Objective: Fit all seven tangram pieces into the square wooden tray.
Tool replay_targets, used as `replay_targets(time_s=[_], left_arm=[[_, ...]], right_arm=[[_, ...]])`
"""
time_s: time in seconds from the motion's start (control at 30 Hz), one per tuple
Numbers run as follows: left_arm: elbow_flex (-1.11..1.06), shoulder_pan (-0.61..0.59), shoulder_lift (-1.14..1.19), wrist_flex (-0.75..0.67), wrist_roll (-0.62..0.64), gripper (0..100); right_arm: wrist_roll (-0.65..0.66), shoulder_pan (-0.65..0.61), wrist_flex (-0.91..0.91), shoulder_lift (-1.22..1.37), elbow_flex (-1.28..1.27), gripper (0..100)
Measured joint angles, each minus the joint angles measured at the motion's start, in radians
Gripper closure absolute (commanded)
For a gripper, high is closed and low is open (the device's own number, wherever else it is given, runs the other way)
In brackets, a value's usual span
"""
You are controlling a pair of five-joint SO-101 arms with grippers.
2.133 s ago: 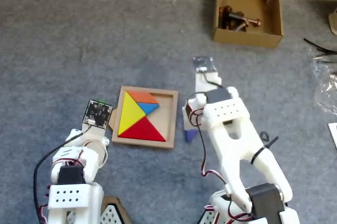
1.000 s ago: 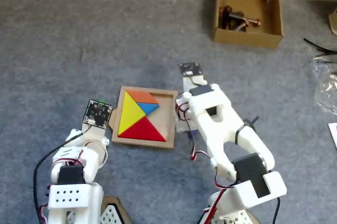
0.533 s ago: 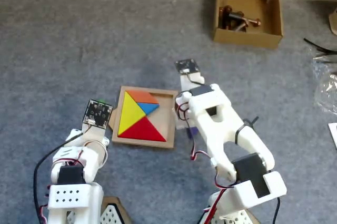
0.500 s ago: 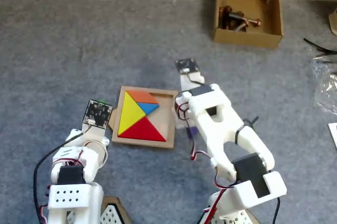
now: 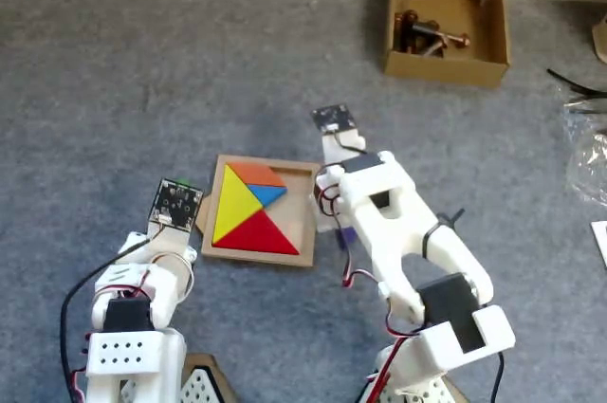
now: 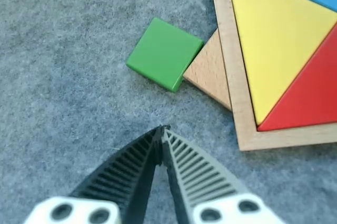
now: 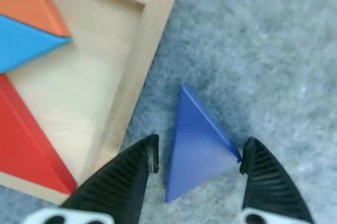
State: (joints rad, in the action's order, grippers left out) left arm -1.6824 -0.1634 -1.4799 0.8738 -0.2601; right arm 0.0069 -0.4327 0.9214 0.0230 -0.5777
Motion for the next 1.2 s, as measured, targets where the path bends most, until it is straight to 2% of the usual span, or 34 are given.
replay_targets(time_s=[1.2], left_arm=[[0.0,0.0,0.0,0.0,0.0,99]], right_arm=[[0.005,-0.002,-0.058,0.025,-0.049,75.3]])
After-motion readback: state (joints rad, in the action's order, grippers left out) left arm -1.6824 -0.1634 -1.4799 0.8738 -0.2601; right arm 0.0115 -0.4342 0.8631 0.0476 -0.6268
